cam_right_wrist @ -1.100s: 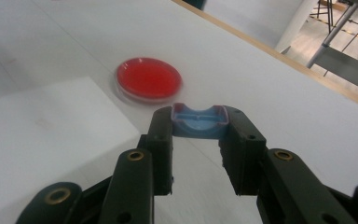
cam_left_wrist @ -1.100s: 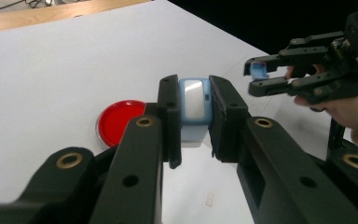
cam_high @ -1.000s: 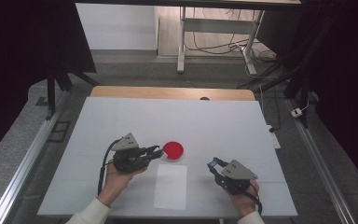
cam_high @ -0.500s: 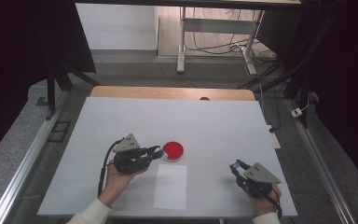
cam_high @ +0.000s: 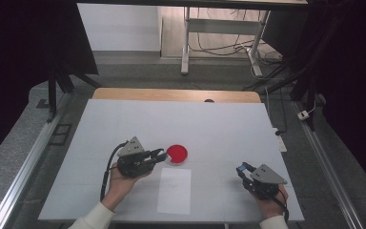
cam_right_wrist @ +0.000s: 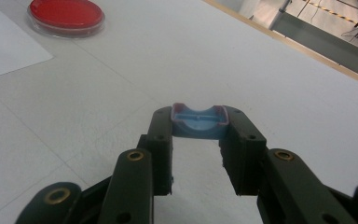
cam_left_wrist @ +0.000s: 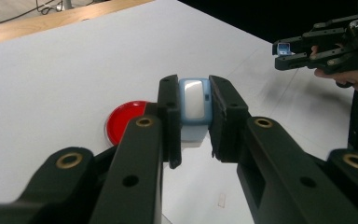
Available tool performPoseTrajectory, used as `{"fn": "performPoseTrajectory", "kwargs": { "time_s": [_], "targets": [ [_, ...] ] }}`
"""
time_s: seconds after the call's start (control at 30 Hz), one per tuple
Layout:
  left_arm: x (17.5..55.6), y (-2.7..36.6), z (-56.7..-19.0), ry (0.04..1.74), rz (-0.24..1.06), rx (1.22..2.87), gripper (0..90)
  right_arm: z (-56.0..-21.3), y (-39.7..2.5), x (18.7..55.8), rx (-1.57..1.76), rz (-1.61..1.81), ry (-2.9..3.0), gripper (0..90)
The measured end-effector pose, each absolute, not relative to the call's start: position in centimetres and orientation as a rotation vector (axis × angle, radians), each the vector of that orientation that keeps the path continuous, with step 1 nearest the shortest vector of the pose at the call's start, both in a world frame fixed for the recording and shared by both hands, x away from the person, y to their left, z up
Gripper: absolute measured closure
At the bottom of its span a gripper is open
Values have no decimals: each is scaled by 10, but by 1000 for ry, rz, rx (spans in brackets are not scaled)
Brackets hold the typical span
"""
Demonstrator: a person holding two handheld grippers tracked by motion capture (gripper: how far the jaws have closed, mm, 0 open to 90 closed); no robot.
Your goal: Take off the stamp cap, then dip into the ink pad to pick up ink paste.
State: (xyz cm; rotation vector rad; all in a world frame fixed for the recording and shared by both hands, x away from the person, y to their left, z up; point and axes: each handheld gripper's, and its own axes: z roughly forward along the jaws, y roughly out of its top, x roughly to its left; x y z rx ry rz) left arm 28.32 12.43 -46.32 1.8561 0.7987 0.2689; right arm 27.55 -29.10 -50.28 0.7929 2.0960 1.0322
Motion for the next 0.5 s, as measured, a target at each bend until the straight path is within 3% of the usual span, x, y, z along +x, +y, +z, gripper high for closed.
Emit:
{"fn": "performPoseTrajectory", "kwargs": {
  "time_s": [0.5],
  "targets": [
    [289,122,-464,803,285,1869,753,-504,-292,278,797,1022,2104,649]
  ]
}}
